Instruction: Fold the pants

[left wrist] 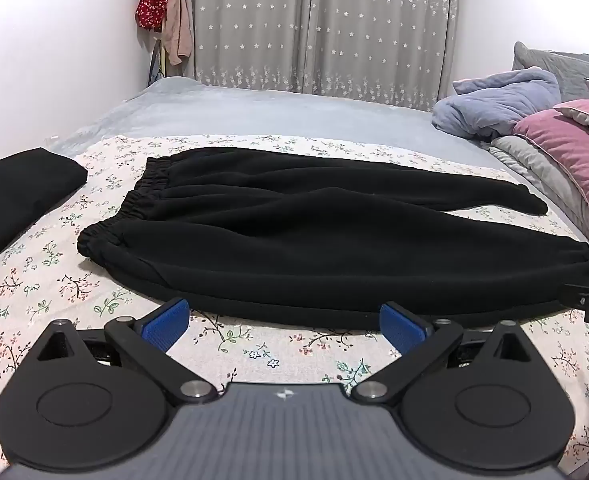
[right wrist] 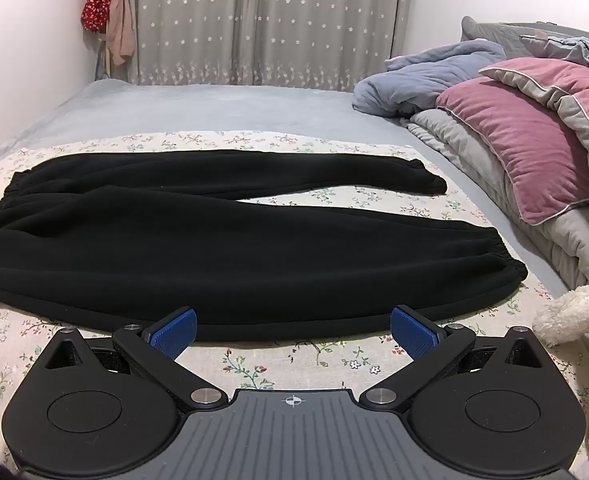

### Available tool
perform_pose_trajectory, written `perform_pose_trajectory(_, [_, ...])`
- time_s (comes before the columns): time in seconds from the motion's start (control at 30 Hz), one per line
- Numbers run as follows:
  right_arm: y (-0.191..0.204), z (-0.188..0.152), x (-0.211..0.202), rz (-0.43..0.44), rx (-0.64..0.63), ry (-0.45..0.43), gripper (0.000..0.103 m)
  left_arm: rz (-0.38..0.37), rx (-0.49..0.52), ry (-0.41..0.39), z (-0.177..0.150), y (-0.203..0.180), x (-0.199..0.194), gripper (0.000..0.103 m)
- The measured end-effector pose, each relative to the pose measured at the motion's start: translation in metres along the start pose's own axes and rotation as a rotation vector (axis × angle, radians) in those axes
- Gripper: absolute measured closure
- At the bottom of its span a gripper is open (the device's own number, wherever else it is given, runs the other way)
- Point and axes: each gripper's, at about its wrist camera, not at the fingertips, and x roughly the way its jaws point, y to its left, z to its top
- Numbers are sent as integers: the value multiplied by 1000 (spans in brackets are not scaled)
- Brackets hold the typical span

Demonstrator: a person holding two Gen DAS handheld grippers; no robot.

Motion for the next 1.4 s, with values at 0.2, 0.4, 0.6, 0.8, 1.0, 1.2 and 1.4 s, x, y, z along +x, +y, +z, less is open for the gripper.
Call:
perform_pose_trajectory(0.2, [0, 0, 0, 4, -2, 3, 0, -10, 12, -5, -1, -1, 1, 4])
perform_pose_trajectory(0.4, [-3, 1, 0, 3, 5, 3, 0, -11, 19, -6, 0, -1, -1, 4])
perform_pose_trajectory(0.6, [-3, 2, -1, 3, 4, -3, 0, -17, 12, -13, -1, -2, -2, 4])
perform_pose_trajectory(0.8, [-6, 3, -4, 2, 1, -11, 0, -52, 0, -25, 1, 0, -8, 4])
perform_pose_trajectory(1.0, [-7, 3, -6, -6, 3, -19, 0, -51, -3, -53, 1, 0, -13, 4])
perform_pose_trajectory(1.2, [-14, 2, -10, -15, 4, -32, 0, -57, -12, -58, -1, 4, -18, 4])
perform_pose_trajectory(1.4, [-25, -3, -15, -33, 9, -36, 0, -28, -8, -50, -6, 6, -23, 4])
